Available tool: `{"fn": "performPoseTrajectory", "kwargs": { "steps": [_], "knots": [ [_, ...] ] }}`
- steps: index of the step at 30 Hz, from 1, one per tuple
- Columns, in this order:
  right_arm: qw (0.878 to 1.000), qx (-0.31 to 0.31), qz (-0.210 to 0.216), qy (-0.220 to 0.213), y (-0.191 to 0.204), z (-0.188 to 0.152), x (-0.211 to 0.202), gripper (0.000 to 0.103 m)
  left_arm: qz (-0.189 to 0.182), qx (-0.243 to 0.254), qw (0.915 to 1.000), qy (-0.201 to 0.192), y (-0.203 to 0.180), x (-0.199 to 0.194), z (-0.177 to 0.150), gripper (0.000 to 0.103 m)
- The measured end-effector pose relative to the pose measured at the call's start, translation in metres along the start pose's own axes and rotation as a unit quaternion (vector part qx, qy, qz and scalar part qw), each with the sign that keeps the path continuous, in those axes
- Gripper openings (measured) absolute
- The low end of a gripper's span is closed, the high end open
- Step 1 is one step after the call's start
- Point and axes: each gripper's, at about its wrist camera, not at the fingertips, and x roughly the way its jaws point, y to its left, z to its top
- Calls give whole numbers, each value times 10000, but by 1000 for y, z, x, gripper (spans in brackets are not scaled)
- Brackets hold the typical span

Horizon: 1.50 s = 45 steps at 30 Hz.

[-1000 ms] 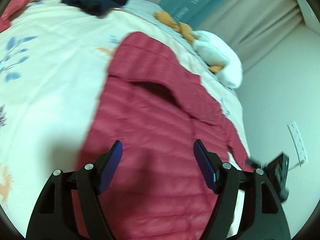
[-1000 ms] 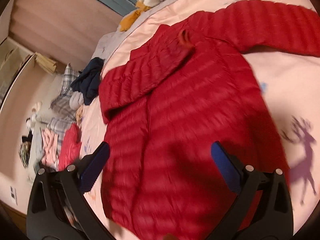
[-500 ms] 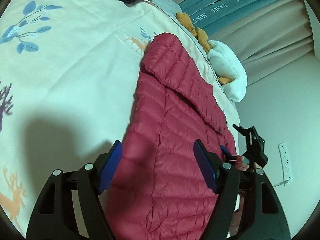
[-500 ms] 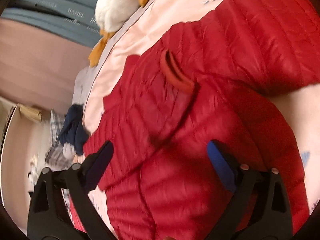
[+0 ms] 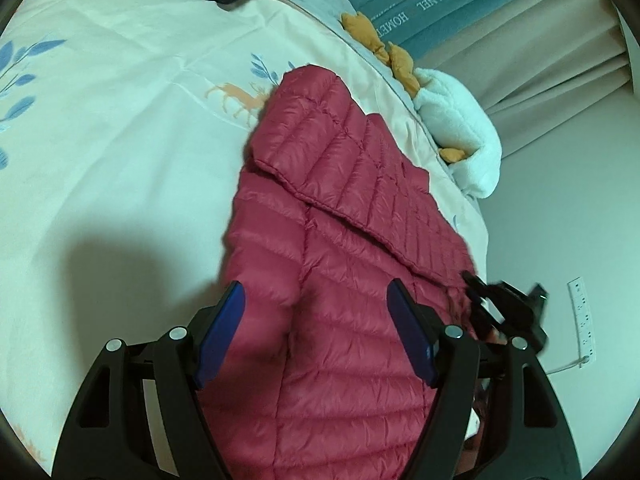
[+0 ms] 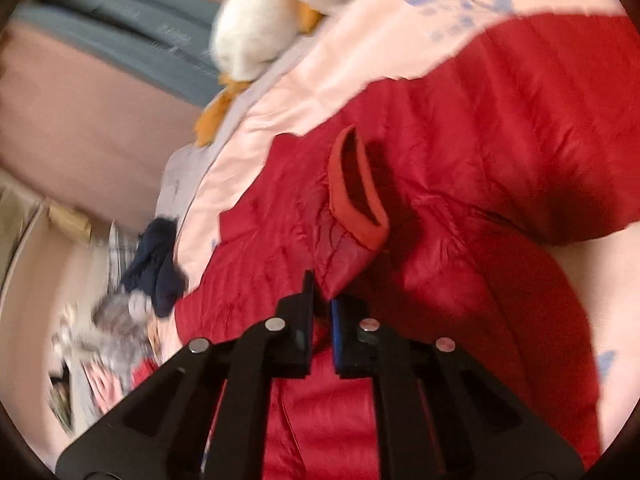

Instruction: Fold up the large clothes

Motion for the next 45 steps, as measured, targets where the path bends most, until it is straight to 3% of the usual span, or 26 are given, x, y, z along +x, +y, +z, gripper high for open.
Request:
{"fn": "performPoseTrajectory", "kwargs": {
  "steps": [3,4,6,8,10,12,14,18,20,23,25,31,33,36,38,45],
  "knots": [
    [9978,-192,-537,336,-12,-7,5,9,120,48,9999,51,-5,13,5,74],
    [9971,-225,-632,356,-16,-7,6,14,173,65,9998,62,-7,16,6,74],
    [9976,-121,-520,439,-25,-6,4,23,255,98,9996,116,-10,23,10,74],
    [9979,-165,-438,454,-22,-7,-6,55,428,268,9987,119,-20,27,15,74],
    [9949,-658,-760,102,-9,-10,-27,63,587,511,9970,9,-31,25,21,74],
    [9866,-1213,-1015,-394,7,-15,-44,63,779,807,9936,-153,-45,25,27,74],
    [9817,-1594,-914,-501,23,-18,-45,63,1249,1275,9831,-404,-65,32,36,74],
    [9667,-2336,-961,-408,51,-22,-18,63,1732,1676,9694,-461,-84,63,45,74],
    [9523,-2784,-1211,-298,63,-29,3,62,1909,1821,9640,-330,-87,85,44,74],
    [9398,-3030,-1572,126,59,-37,29,57,2250,1992,9538,8,-79,114,36,74],
    [9304,-3168,-1821,295,49,-43,39,57,2311,2079,9505,21,-74,122,30,74],
    [9285,-3155,-1920,386,44,-47,51,57,2207,2063,9531,183,-70,120,35,74],
    [9320,-3113,-1829,317,49,-51,35,58,2183,1950,9560,201,-72,114,37,74],
    [9395,-3149,-1343,133,55,-61,-4,65,1862,1720,9673,65,-70,86,29,74],
    [9410,-3146,-1246,-24,54,-68,-30,71,1682,1681,9713,-48,-66,62,18,74],
    [9519,-2900,-991,-73,27,-97,-99,79,1296,1423,9812,-173,-39,-13,-25,75]
  ]
}}
